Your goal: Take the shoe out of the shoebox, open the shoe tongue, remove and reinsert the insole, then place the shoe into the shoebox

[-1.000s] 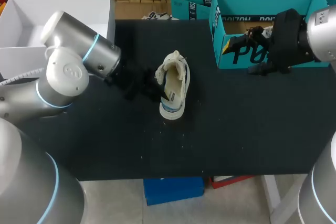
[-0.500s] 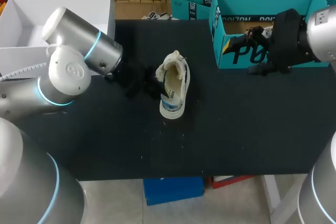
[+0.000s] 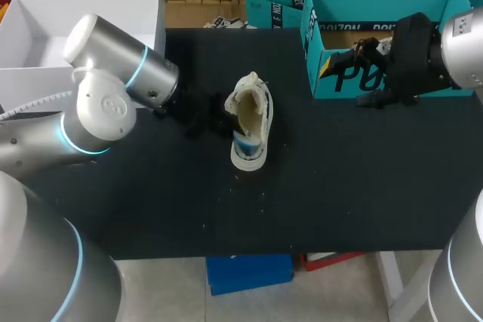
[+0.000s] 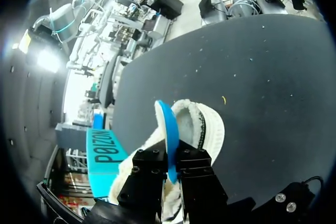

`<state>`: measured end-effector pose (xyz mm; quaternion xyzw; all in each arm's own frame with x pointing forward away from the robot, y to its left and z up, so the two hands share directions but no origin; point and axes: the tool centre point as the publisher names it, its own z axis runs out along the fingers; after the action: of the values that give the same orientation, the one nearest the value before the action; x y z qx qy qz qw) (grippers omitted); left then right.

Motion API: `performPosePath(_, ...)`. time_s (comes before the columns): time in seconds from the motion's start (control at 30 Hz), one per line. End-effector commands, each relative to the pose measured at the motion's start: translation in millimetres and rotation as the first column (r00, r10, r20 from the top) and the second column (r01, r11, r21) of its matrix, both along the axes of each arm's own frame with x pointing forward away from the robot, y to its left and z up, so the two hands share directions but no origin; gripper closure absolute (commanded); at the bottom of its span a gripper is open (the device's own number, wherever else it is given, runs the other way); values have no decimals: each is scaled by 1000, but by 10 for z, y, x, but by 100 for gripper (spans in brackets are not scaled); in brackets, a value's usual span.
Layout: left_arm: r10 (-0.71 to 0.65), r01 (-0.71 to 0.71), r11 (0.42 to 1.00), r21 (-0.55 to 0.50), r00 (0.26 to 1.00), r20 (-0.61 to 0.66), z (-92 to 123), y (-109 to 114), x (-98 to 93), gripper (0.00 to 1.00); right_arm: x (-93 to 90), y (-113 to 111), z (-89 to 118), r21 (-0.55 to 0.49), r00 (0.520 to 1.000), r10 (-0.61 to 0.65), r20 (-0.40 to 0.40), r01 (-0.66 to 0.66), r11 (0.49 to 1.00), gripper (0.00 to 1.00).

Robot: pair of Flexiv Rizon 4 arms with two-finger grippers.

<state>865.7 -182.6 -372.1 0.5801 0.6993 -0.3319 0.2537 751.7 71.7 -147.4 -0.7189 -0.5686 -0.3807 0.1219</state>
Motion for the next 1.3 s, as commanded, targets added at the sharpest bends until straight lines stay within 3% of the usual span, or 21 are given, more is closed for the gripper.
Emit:
performPosePath(0.03,15,-15,1000,16,1000,14,-1,-38,40,100,6,11,-4,-1,1000,-1,0,1,1000,0)
performPosePath(0.6,42,-49,997,62,992,118,98,-2,-24,100,6,11,-4,-1,1000,-1,0,1,1000,0)
performPosePath(0.93,55,-69,995,72,982,180,-4,14,-132,100,6,11,-4,-1,1000,-1,0,1,1000,0)
performPosePath(1.3,113,-132,988,81,972,206,-77,18,102,100,6,11,-4,-1,1000,-1,0,1,1000,0)
